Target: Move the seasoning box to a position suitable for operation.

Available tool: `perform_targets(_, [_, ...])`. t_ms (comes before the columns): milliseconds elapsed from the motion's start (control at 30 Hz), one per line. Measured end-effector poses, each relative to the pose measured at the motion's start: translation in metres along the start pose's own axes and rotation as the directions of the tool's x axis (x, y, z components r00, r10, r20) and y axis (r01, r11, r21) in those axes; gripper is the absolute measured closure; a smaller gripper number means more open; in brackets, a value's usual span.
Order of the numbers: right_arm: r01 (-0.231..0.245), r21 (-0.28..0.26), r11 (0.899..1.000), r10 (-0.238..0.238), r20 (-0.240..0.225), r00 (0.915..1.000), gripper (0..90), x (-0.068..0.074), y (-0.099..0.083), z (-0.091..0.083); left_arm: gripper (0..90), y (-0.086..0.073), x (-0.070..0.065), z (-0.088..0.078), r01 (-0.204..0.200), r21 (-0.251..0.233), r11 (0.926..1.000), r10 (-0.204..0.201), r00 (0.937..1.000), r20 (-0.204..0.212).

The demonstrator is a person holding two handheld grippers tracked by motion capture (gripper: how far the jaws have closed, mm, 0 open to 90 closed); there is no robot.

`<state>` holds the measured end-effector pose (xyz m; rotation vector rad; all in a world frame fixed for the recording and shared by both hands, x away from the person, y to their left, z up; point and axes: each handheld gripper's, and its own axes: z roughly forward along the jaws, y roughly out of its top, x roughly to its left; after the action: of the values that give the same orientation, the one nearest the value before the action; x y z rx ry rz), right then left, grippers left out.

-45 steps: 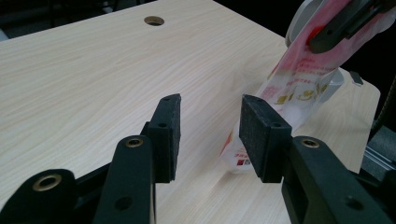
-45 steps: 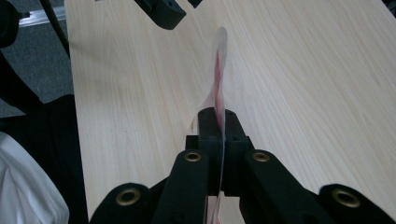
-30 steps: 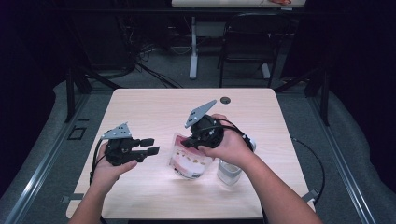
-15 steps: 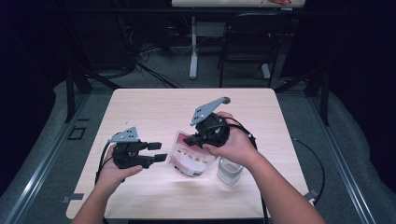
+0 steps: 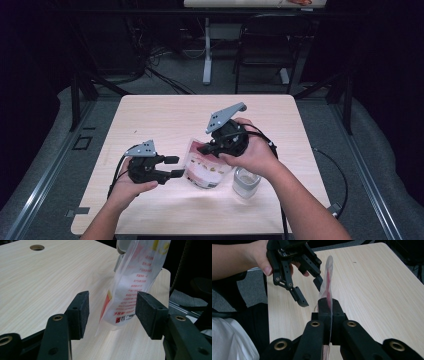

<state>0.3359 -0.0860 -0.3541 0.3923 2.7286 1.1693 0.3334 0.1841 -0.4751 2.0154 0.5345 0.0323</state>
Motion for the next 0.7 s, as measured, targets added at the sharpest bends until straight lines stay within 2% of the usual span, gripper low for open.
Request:
perform_targets(100, [-0.001, -0.003, 1.0, 0.001, -0.003, 1.0, 90.0, 0.001, 0.001, -0.001, 41.8, -0.001, 0.0, 0.004, 0.012, 0.003, 0.9999, -0.012, 0.9998, 0.017])
perform_targets(267, [0.012, -0.001, 1.0, -0.012, -0.009, 0.9999, 90.0, 0.001, 0.003, -0.001, 39.9, -0.002, -0.001, 0.009, 0.0, 0.009, 1.0, 0.0, 0.9995, 0.032])
perform_targets(400, [0.013, -0.006, 1.0, -0.013, -0.014, 0.9998, 90.0, 0.002, 0.003, -0.001, 39.4, -0.004, -0.001, 0.013, 0.006, 0.009, 0.9999, -0.007, 0.9988, 0.048])
perform_targets(600, [0.02, -0.001, 1.0, -0.02, -0.02, 0.9996, 90.0, 0.003, 0.004, -0.001, 39.7, -0.006, -0.003, 0.02, -0.012, 0.034, 0.9993, 0.01, 0.9987, 0.049])
perform_targets(700, [0.022, -0.006, 1.0, -0.022, -0.022, 0.9995, 90.0, 0.003, 0.004, 0.0, 39.8, -0.007, -0.004, 0.025, -0.023, 0.05, 0.9985, 0.02, 0.9975, 0.068])
